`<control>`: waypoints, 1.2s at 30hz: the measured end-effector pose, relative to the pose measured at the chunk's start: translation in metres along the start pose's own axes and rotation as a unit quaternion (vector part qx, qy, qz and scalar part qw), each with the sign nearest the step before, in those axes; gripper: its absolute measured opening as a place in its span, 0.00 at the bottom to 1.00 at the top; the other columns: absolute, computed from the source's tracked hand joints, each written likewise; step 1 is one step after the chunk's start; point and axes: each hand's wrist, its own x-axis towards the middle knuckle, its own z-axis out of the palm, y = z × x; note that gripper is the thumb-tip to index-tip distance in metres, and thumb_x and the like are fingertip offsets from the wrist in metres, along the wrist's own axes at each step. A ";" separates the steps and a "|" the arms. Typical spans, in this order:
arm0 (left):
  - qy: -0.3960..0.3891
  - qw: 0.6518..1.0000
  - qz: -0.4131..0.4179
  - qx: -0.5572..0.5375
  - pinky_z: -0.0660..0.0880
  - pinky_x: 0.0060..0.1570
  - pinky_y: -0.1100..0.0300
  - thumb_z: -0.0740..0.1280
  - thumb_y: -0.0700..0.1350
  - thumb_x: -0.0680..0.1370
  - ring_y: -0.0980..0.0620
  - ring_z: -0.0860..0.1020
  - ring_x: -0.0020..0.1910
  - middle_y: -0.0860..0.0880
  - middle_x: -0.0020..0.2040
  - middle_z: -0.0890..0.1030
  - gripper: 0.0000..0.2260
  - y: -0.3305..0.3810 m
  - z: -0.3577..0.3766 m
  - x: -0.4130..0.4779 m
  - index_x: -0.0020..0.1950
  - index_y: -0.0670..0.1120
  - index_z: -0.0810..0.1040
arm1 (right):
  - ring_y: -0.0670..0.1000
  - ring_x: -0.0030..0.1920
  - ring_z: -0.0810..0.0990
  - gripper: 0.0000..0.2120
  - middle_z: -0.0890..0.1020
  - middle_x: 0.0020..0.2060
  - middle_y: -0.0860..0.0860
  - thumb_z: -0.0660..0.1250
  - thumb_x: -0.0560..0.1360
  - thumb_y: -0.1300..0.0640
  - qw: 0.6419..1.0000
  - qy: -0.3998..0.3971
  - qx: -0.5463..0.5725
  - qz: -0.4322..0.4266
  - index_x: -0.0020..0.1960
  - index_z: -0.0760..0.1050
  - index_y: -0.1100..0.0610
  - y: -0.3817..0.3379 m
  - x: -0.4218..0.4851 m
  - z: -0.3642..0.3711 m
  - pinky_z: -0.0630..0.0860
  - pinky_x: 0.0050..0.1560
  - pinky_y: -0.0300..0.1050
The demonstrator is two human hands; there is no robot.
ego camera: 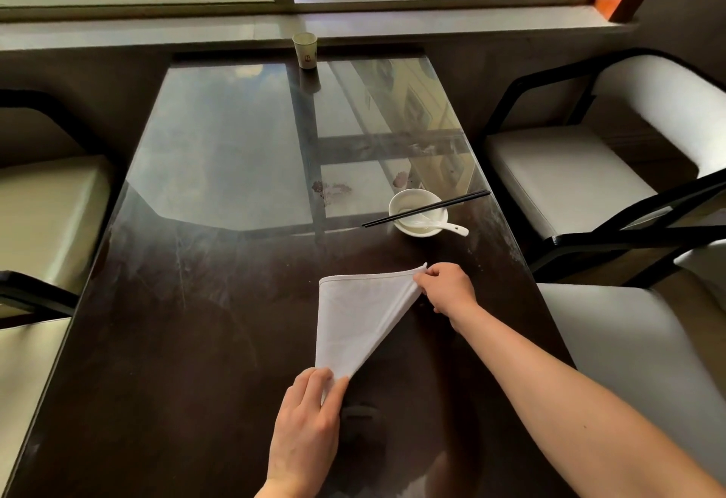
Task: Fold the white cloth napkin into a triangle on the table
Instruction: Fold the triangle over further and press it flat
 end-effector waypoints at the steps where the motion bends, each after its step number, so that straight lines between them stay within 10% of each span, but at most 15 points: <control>1: -0.003 1.000 -0.003 0.002 0.81 0.42 0.49 0.58 0.35 0.75 0.39 0.81 0.46 0.41 0.46 0.81 0.16 -0.001 -0.001 0.000 0.52 0.40 0.85 | 0.55 0.34 0.77 0.15 0.78 0.30 0.53 0.67 0.75 0.50 1.000 0.003 -0.010 0.003 0.32 0.75 0.55 -0.001 0.000 0.000 0.80 0.39 0.54; 9: -0.031 0.999 -0.017 0.006 0.82 0.44 0.49 0.58 0.36 0.75 0.39 0.80 0.48 0.41 0.48 0.81 0.16 -0.004 -0.003 0.002 0.53 0.40 0.84 | 0.52 0.32 0.77 0.17 0.78 0.29 0.50 0.66 0.75 0.50 0.998 0.034 -0.042 0.025 0.29 0.74 0.55 -0.002 0.000 0.001 0.68 0.31 0.44; 20: -0.039 0.999 -0.027 -0.020 0.82 0.44 0.47 0.64 0.32 0.71 0.39 0.79 0.49 0.40 0.50 0.80 0.14 -0.012 -0.001 0.003 0.51 0.40 0.84 | 0.58 0.47 0.80 0.14 0.82 0.46 0.52 0.65 0.73 0.44 0.993 0.033 -0.097 0.063 0.50 0.76 0.55 0.011 0.004 0.004 0.72 0.42 0.47; 26: -0.037 0.959 -0.233 -0.154 0.74 0.48 0.55 0.78 0.38 0.69 0.45 0.77 0.52 0.45 0.53 0.78 0.15 -0.009 -0.004 0.006 0.55 0.42 0.83 | 0.55 0.52 0.78 0.21 0.76 0.57 0.52 0.65 0.78 0.45 0.995 0.046 -0.075 -0.042 0.69 0.72 0.48 0.021 0.009 -0.005 0.76 0.51 0.50; 30: -0.058 0.888 -0.414 -0.192 0.73 0.46 0.55 0.71 0.50 0.77 0.54 0.78 0.44 0.52 0.48 0.79 0.19 -0.010 -0.009 0.024 0.65 0.45 0.78 | 0.55 0.50 0.79 0.12 0.75 0.53 0.51 0.64 0.79 0.49 0.978 -0.001 -0.168 -0.126 0.59 0.80 0.51 0.022 0.007 -0.005 0.72 0.48 0.46; 36: -0.131 0.854 -0.461 -0.203 0.73 0.45 0.54 0.72 0.55 0.75 0.55 0.78 0.43 0.54 0.39 0.80 0.19 -0.015 -0.016 0.039 0.62 0.49 0.79 | 0.54 0.46 0.78 0.08 0.77 0.46 0.51 0.69 0.76 0.50 0.977 -0.001 -0.168 -0.129 0.45 0.79 0.55 0.013 0.003 -0.010 0.69 0.45 0.45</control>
